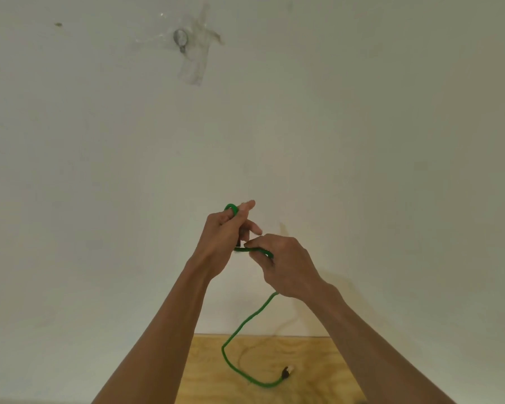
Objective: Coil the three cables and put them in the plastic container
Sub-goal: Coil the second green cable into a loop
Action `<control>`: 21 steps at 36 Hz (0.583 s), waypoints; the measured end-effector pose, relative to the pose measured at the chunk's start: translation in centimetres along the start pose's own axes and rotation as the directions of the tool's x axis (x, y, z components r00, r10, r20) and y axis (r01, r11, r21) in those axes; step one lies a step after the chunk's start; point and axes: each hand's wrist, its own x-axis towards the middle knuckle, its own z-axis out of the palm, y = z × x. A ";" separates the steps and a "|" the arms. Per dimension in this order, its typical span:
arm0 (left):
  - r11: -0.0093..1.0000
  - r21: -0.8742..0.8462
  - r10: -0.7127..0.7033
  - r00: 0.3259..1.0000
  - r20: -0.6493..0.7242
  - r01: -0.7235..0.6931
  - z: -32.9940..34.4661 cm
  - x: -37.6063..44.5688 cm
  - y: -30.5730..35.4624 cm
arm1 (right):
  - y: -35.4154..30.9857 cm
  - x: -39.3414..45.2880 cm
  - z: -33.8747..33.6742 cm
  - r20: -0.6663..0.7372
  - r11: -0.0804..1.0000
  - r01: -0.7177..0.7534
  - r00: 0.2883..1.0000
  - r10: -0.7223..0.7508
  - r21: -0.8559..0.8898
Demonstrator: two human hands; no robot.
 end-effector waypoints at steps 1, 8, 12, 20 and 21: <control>0.999 0.034 0.008 1.000 -0.002 -0.008 0.0 0.0 -0.1 | -0.1 0.1 -0.1 -0.010 1.000 0.013 1.000 -0.013 -0.008; 0.840 0.534 0.134 0.991 -0.024 -0.101 0.0 0.1 -1.4 | 0.1 1.6 -1.7 0.049 0.989 0.061 0.996 -0.069 0.137; 0.777 0.625 0.034 0.996 0.077 -0.075 0.0 -0.2 -1.8 | 0.3 2.9 -3.5 0.110 0.980 0.086 0.988 -0.107 0.180; 0.944 0.311 -0.199 0.942 0.269 0.111 0.6 -1.4 -0.8 | 0.9 5.1 -6.2 0.093 0.879 0.059 0.989 -0.117 0.474; 0.967 0.201 -0.214 0.930 0.299 0.158 0.7 -1.6 -0.9 | 1.1 5.2 -6.4 0.119 0.844 0.040 0.985 -0.122 0.536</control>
